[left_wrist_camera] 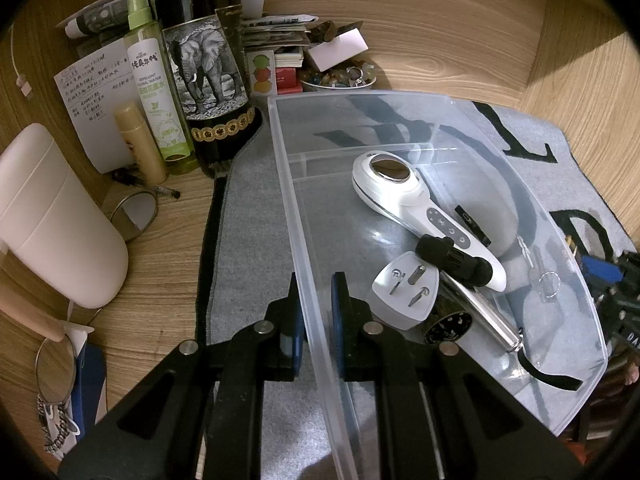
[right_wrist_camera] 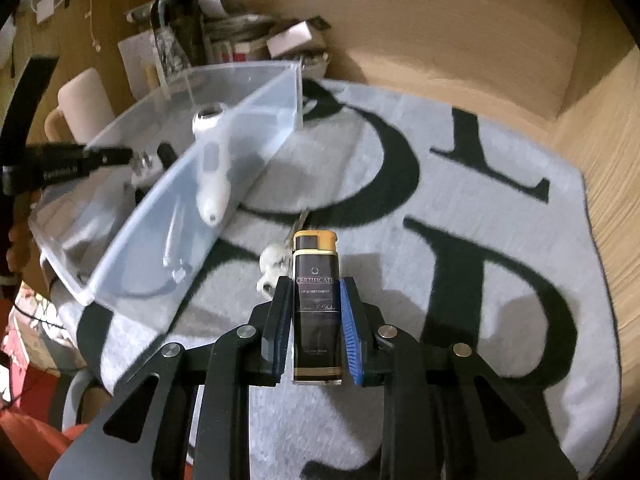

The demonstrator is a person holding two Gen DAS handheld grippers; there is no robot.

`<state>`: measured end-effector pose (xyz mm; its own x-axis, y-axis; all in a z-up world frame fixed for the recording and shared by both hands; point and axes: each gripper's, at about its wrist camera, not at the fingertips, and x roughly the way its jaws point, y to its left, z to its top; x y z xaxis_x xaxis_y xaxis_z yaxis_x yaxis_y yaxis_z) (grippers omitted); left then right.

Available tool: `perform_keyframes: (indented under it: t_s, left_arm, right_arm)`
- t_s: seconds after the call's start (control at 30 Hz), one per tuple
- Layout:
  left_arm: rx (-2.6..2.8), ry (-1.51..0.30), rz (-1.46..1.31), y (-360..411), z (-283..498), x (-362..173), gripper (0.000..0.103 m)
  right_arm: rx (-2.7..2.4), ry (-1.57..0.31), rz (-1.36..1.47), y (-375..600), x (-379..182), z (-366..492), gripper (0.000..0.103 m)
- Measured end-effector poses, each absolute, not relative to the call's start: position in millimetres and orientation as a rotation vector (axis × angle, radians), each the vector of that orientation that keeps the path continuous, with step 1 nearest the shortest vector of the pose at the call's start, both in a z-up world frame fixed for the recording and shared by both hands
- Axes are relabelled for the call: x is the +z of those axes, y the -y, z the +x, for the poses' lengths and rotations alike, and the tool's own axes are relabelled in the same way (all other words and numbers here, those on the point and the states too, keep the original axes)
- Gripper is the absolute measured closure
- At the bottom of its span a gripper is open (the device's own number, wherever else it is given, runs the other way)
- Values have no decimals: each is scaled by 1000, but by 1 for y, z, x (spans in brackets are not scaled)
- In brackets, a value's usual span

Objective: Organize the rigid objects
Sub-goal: 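Carry the black-and-gold box into the clear box and release it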

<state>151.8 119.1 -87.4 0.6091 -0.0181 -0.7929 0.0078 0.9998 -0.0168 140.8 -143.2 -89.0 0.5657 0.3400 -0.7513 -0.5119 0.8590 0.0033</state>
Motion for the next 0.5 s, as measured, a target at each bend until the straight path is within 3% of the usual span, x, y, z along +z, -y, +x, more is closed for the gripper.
perform_keyframes:
  t_s: [0.5]
  left_arm:
    - [-15, -917, -12, -119, 152, -87, 92]
  right_arm:
    - [593, -635, -172, 118, -31, 150, 81]
